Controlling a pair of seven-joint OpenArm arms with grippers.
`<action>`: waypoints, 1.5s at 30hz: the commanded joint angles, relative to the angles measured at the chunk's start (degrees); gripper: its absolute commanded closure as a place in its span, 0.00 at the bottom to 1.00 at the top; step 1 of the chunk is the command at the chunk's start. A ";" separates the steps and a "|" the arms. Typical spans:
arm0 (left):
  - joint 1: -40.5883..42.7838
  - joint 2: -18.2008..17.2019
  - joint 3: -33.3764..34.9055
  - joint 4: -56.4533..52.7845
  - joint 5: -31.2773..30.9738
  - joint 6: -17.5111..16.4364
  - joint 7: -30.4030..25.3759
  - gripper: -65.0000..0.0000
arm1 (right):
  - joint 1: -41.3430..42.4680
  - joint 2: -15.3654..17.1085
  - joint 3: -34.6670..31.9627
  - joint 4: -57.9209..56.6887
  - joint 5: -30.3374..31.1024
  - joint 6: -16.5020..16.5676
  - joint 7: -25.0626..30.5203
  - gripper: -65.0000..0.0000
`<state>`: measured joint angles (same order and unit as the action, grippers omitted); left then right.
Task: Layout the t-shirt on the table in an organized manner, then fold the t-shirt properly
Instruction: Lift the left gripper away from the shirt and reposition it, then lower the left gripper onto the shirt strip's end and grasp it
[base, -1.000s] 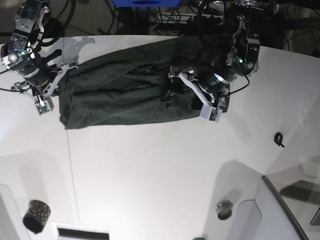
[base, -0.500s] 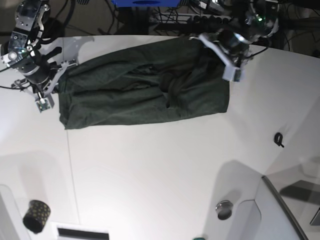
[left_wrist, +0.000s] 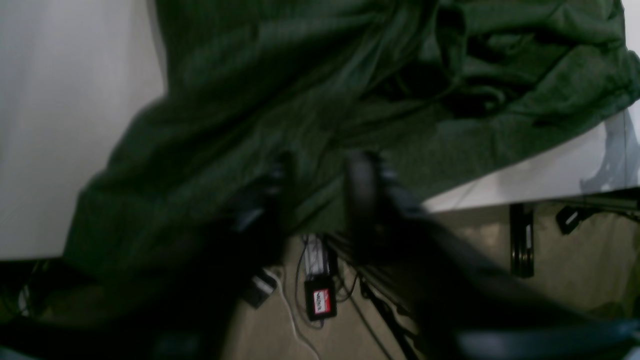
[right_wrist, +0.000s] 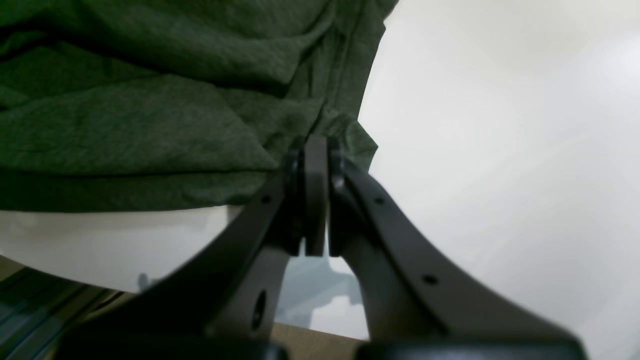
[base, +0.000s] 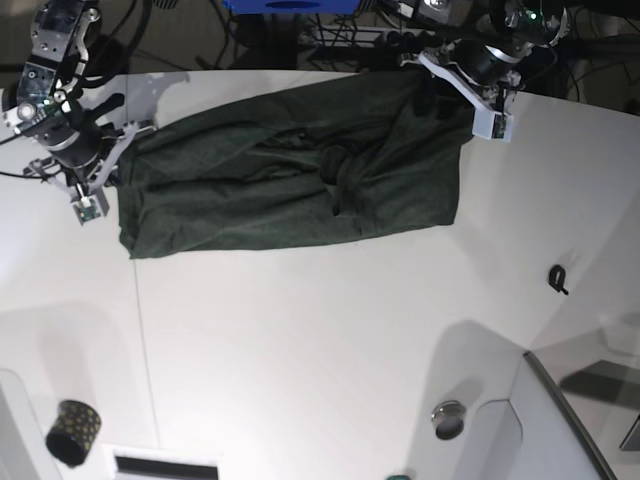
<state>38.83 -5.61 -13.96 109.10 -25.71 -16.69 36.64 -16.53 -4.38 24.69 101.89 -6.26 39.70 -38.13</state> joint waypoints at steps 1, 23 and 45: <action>0.51 -0.33 -0.24 0.92 -0.61 -0.50 -1.26 0.59 | 0.31 0.38 0.15 0.93 0.50 0.30 0.99 0.99; -1.16 1.43 -7.28 -7.69 -0.53 -0.59 -1.35 0.32 | 0.49 0.21 0.06 0.84 0.50 0.30 0.99 0.99; -4.06 1.52 -6.84 -11.12 -1.05 -0.67 -0.91 1.00 | 0.67 0.12 0.15 0.84 0.50 0.30 0.99 0.99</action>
<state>34.48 -3.92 -20.67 96.82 -25.89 -16.88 36.56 -16.23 -4.45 24.69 101.89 -6.26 39.72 -38.15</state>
